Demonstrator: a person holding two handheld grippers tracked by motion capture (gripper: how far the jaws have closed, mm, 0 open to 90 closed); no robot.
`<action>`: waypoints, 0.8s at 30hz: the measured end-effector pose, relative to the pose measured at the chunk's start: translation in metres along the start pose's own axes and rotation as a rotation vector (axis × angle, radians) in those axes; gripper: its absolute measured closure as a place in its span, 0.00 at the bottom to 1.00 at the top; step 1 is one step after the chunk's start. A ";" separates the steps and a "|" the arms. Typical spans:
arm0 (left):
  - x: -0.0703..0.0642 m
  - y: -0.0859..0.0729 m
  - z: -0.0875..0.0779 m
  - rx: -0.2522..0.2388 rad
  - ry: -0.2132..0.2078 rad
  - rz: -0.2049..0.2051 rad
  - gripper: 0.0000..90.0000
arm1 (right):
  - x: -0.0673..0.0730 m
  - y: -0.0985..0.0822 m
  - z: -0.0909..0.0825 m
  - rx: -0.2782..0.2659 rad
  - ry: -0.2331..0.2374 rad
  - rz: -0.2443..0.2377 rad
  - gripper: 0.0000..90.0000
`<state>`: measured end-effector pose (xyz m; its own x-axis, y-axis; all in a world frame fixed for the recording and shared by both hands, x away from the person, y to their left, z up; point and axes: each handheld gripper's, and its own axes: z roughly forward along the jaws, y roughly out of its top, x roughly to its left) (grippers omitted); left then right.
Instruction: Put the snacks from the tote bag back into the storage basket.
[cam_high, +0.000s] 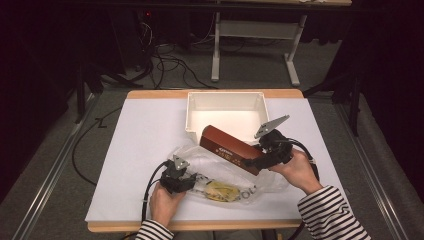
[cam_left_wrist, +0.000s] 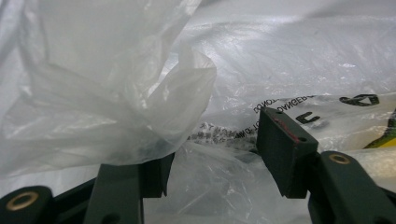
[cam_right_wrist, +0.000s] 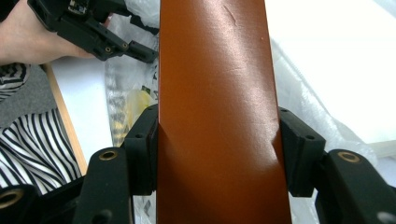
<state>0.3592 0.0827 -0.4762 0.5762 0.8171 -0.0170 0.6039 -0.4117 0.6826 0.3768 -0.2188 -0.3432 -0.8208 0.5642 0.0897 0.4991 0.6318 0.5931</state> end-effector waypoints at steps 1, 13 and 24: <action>0.000 0.000 0.000 0.001 0.000 0.001 0.53 | 0.001 0.001 -0.001 -0.003 -0.006 -0.003 0.48; 0.001 -0.001 0.000 -0.005 -0.005 0.005 0.53 | -0.004 0.005 -0.010 -0.028 -0.033 0.009 0.48; 0.001 -0.001 0.000 -0.007 -0.008 0.008 0.53 | -0.007 0.012 -0.018 -0.042 -0.045 0.011 0.48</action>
<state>0.3594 0.0841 -0.4770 0.5855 0.8105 -0.0169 0.5951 -0.4156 0.6878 0.3840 -0.2249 -0.3221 -0.8017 0.5946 0.0612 0.4949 0.6029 0.6257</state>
